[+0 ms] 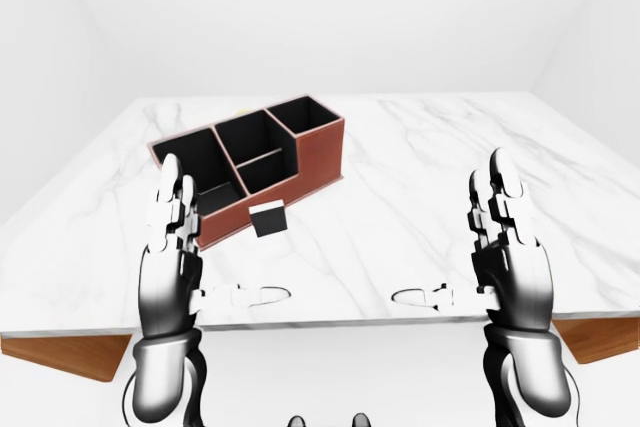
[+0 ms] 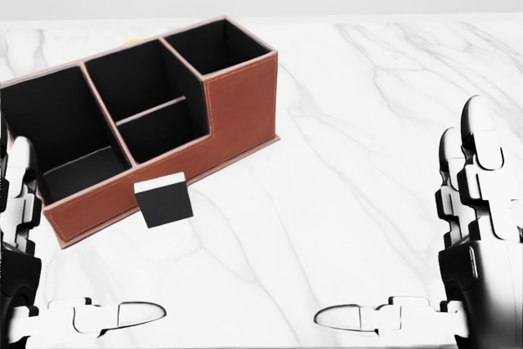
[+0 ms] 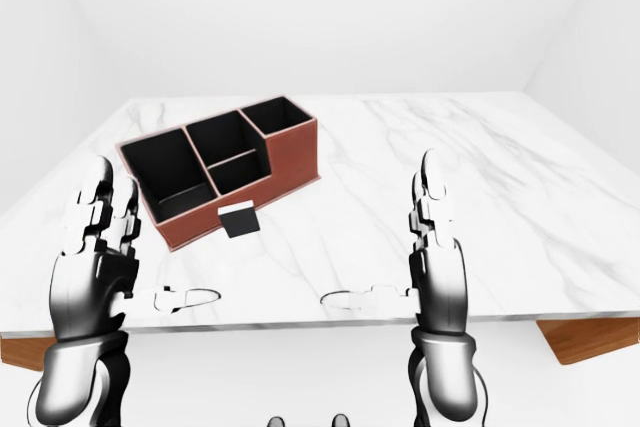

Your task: Pick up the book and place it in the left compartment of the caddy.

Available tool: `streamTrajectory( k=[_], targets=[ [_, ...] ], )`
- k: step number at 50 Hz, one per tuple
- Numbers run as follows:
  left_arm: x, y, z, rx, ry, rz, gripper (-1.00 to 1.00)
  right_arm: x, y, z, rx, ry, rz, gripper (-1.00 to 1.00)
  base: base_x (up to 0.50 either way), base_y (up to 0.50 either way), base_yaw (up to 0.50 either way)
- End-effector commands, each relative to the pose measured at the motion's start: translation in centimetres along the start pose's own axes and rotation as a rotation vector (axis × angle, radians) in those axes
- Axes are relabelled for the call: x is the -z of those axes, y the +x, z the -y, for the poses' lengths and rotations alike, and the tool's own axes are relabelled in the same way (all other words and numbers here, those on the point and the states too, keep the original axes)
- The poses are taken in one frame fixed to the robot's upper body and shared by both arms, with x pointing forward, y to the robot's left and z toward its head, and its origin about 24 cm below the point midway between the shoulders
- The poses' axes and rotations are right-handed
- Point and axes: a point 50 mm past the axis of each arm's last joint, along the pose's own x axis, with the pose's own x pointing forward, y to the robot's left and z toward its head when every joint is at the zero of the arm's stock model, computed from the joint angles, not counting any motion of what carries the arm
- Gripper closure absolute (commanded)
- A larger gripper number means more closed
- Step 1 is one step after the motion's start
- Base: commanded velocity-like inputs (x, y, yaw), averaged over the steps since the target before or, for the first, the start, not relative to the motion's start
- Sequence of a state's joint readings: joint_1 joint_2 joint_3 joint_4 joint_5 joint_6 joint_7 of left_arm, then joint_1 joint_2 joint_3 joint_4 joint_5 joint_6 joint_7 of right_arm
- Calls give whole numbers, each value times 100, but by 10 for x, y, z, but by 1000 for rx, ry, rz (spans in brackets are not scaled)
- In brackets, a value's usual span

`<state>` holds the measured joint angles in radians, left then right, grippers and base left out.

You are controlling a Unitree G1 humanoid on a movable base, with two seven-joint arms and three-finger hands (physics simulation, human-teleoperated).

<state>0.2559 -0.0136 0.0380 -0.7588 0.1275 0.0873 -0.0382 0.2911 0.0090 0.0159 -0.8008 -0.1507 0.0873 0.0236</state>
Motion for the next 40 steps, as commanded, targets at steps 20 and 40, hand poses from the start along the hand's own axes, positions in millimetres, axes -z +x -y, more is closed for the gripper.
streamTrajectory(
  k=[20, 40],
  targets=[
    [2, -4, -7, -17, 1, -18, -100, -8, 4, -5, -8, -51, 50, -100, 50, 16, 0],
    [-2, -8, -8, -3, -17, -12, -100, -11, 0, -4, -2, -9, 48, -100, 49, 27, 0]
  ],
)
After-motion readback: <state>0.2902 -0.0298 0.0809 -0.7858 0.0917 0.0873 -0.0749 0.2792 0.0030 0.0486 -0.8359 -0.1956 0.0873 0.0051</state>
